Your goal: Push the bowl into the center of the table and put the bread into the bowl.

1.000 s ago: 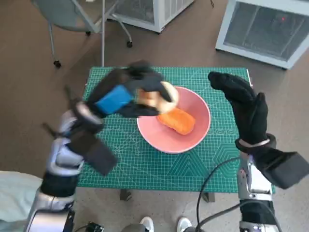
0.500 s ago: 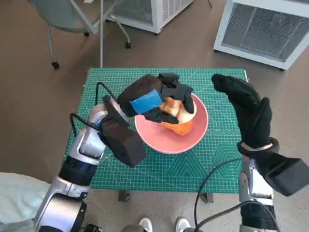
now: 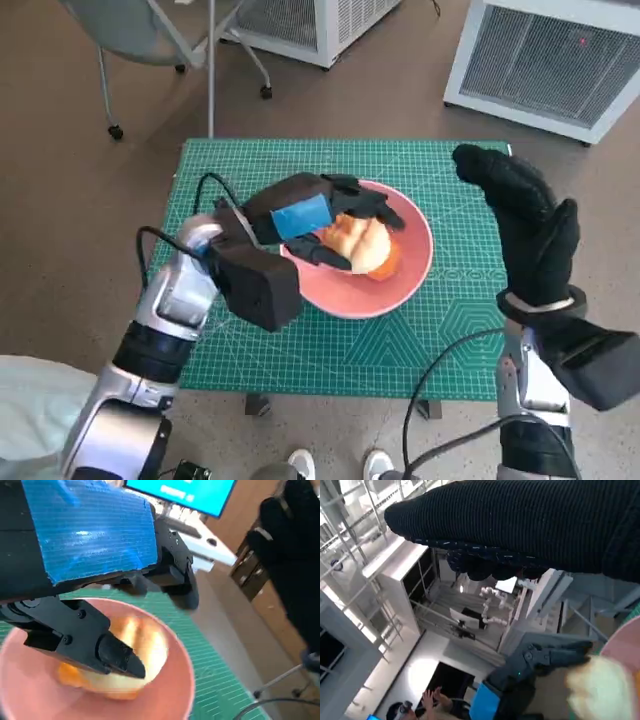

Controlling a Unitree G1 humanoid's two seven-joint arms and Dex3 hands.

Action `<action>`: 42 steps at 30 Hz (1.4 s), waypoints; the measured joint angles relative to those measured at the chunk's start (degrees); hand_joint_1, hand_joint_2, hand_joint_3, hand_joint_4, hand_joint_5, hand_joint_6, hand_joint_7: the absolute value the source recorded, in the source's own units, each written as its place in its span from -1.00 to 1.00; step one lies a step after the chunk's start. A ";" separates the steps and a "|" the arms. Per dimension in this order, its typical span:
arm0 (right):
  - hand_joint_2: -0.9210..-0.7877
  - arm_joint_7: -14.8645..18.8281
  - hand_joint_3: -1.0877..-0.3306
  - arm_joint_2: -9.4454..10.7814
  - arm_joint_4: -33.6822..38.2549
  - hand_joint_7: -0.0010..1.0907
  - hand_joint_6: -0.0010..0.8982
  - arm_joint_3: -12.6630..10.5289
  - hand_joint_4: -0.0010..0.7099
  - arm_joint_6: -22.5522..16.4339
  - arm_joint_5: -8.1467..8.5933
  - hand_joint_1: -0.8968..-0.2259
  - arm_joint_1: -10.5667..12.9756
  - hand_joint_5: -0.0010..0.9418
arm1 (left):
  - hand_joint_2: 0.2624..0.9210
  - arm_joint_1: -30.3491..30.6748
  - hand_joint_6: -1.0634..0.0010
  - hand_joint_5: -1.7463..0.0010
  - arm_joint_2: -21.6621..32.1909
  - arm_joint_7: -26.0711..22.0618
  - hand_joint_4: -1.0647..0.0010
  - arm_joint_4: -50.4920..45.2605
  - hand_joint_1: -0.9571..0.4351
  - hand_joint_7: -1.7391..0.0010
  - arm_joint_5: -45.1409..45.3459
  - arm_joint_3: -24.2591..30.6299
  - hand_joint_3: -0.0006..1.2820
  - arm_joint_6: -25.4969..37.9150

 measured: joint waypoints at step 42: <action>-1.00 -0.57 -0.12 -1.69 0.43 -0.09 -1.00 0.06 -0.60 4.52 -1.56 -0.37 -8.28 -0.99 | 1.00 1.24 0.51 0.97 -13.31 3.78 0.72 9.36 -0.60 0.97 -26.91 17.61 -0.27 -17.75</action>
